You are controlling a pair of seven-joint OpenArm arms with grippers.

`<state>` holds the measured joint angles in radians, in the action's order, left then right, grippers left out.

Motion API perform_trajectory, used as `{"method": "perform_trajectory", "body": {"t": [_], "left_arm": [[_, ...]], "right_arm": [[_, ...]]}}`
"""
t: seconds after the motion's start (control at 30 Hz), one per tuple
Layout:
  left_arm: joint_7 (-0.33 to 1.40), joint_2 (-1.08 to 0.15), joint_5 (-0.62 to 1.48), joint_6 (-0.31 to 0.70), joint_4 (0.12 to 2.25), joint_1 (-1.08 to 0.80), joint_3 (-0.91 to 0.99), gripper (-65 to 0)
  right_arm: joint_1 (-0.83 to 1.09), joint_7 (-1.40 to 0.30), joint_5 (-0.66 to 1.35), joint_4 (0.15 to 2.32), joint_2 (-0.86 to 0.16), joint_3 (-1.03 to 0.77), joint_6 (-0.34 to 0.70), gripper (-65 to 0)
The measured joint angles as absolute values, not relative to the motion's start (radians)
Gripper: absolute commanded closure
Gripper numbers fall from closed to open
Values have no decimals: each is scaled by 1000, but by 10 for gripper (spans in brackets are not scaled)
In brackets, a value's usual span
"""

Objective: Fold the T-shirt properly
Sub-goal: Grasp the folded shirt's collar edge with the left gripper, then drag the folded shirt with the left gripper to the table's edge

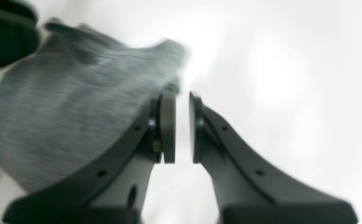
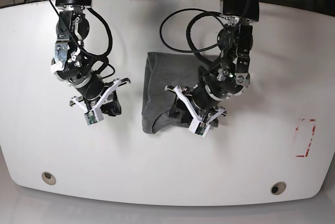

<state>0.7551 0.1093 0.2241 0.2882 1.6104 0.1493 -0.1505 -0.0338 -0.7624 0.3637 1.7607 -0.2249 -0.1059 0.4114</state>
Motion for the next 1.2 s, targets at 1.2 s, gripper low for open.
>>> {"method": "perform_trajectory", "body": {"t": [1.2], "left_arm": [[358, 147, -186, -152, 1382, 28, -400, -435]], "right_arm": [[22, -763, 364, 1760, -221, -172, 465, -71]]}}
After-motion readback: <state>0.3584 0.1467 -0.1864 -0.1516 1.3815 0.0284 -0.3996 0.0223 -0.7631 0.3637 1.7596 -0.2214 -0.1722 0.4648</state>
